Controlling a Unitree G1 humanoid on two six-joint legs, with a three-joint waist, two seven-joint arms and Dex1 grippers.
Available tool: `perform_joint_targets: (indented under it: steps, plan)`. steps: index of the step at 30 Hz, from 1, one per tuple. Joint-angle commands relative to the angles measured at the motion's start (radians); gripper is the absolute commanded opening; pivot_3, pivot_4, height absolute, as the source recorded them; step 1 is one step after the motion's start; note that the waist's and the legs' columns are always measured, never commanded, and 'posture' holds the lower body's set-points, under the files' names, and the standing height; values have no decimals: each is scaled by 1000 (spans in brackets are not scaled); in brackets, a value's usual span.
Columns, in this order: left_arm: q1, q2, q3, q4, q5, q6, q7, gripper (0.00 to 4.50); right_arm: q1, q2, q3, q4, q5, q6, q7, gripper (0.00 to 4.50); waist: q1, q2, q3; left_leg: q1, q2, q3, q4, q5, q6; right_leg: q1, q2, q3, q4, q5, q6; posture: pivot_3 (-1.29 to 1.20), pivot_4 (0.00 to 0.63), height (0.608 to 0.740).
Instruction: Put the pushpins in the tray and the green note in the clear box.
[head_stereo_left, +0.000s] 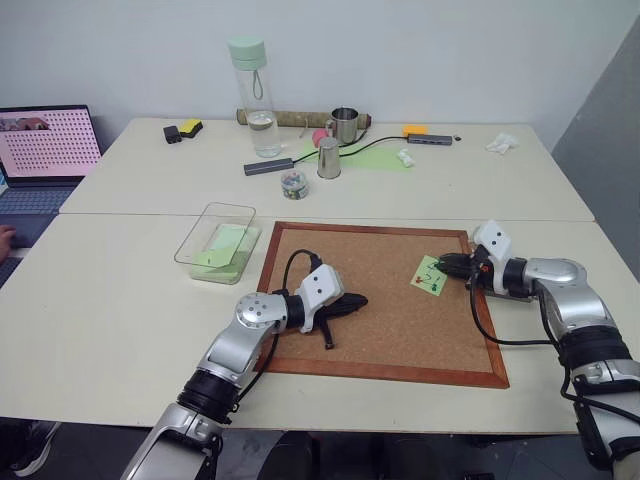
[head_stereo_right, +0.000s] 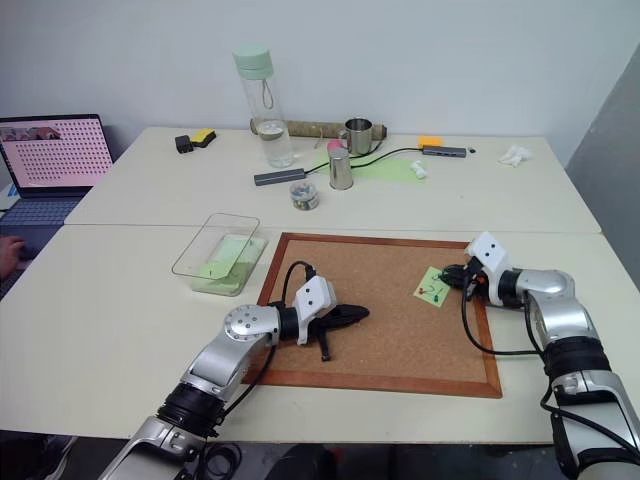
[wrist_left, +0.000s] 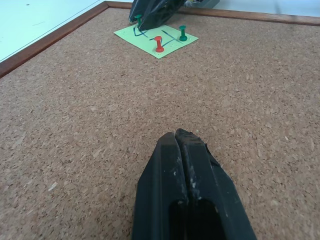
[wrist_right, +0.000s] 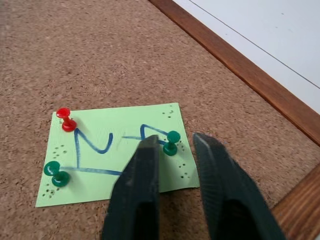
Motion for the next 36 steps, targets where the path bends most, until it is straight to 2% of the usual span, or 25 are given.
perform_joint_targets:
  steps: [1, 9, 21, 28, 36]
  plan:
    - [13, 9, -2, 11, 22, 7, 7, 0, -21, 5, -30, -17, 22, 0, 13, 64, 0, 0, 0, 0, 0, 0, 0, 0, 0, 0, 0, 0, 0, 0, 0, 0, 150, 740]
    - [21, 11, -6, 15, 28, 4, 10, 0, -12, 2, -63, -60, 65, 58, 31, 13, 0, 0, 0, 0, 0, 0, 0, 0, 0, 0, 0, 0, 0, 0, 0, 0, 150, 740]
    - [27, 7, -19, 25, 40, 1, 13, 0, 0, 10, -166, -184, 209, 303, -5, 13, 0, 0, 0, 0, 0, 0, 0, 0, 0, 0, 0, 0, 0, 0, 0, 0, 150, 740]
    - [31, 4, -24, 24, 46, 0, 9, 0, 22, 3, -205, -240, 238, 364, -27, 13, 0, 1, 0, 0, 0, 0, 0, 0, 0, 0, 0, 0, 0, 0, 0, 0, 150, 740]
    - [35, 3, -26, 27, 52, -7, 11, 0, 132, -162, -255, -302, 172, 341, -60, 13, 6, 1, -1, -1, 0, 0, 0, 0, 1, 0, 0, 0, -1, 0, 0, 0, 150, 740]
